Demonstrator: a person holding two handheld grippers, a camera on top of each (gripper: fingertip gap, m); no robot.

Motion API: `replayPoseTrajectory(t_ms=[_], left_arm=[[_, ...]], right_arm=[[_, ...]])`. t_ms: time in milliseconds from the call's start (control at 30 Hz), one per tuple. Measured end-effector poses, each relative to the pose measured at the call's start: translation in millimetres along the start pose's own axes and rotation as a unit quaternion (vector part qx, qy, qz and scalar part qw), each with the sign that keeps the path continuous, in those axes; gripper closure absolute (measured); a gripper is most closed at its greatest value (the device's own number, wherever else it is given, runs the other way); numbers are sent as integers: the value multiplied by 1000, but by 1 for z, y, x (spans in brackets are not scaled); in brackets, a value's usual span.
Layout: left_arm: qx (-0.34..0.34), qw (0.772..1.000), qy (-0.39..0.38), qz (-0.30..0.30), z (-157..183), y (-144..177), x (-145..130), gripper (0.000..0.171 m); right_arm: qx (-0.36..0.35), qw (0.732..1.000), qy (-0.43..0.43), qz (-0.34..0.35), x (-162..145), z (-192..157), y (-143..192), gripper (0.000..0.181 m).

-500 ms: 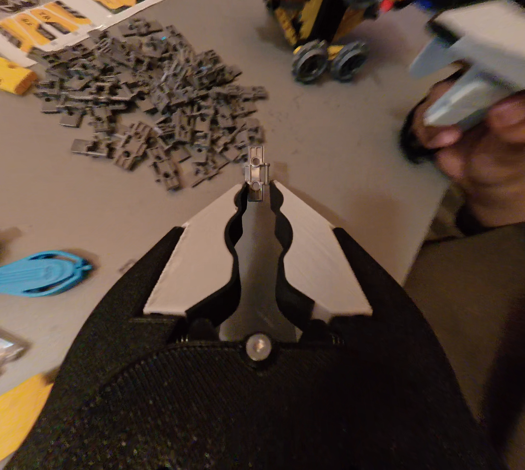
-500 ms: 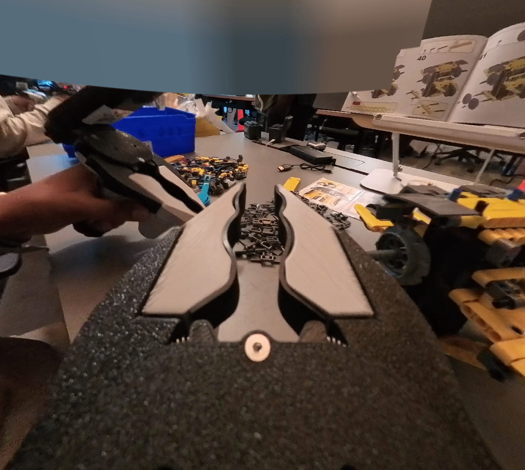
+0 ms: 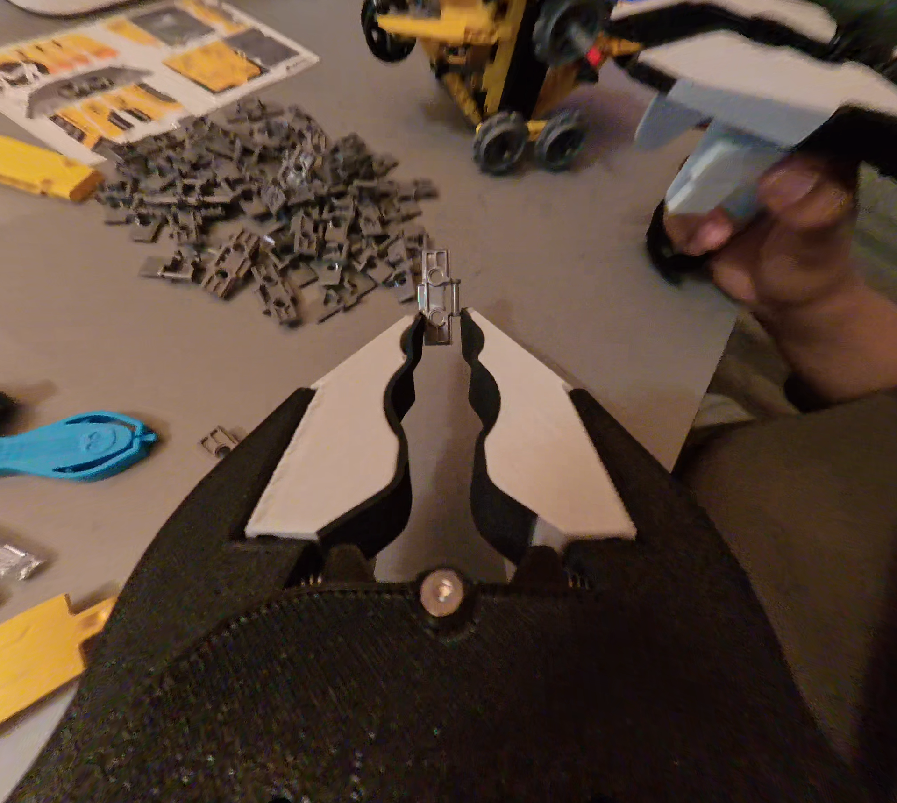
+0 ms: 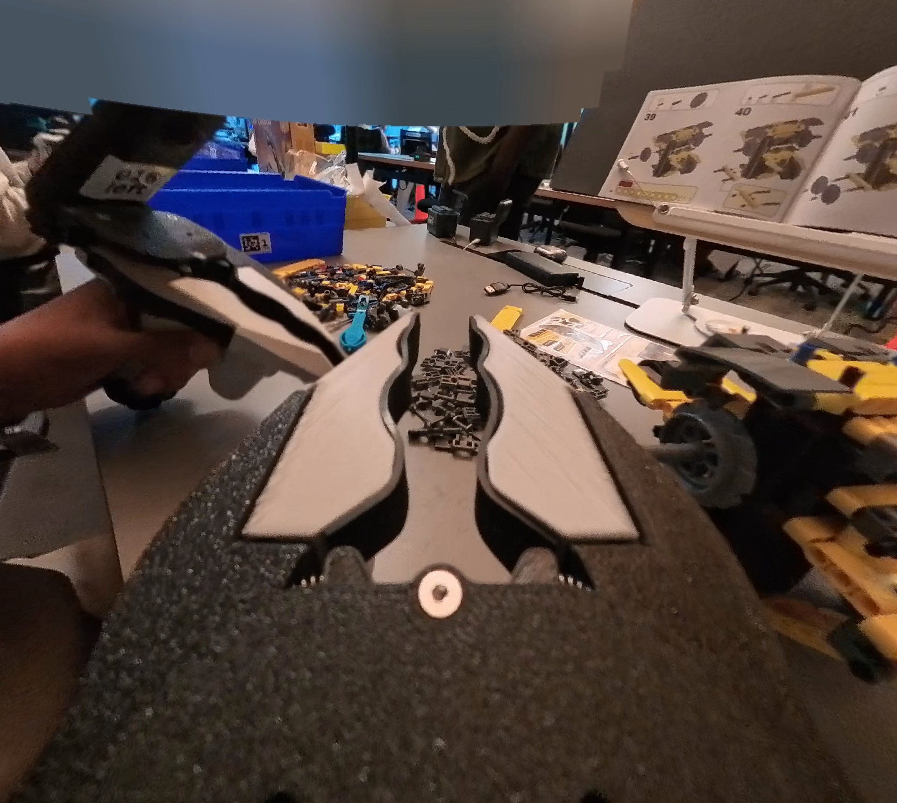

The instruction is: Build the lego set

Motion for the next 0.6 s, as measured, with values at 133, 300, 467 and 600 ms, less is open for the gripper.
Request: replayPoseTrajectory(t_ms=[133, 300, 467, 600], left_arm=[[-24, 998, 21, -48, -2, -12, -9, 160], [-35, 993, 42, -107, -6, -25, -20, 160], [-38, 991, 60, -116, -9, -27, -22, 160], [-14, 993, 48, -109, -11, -24, -22, 160]], right_arm=[[-1, 1000, -21, 7, 1, 5, 1, 161], [-1, 1000, -24, 10, 2, 5, 2, 160], [1, 1000, -17, 5, 1, 4, 1, 158], [2, 1000, -18, 6, 1, 4, 1, 158]])
Point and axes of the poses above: each gripper's, where its closed fingertips meet, y back along the fingers, x out of its top, z = x × y across the jaws, the point moved 3 cm from there along y, back along the fingers, and after that the axes turned 2 degrees about z, right-handed, at the moved point
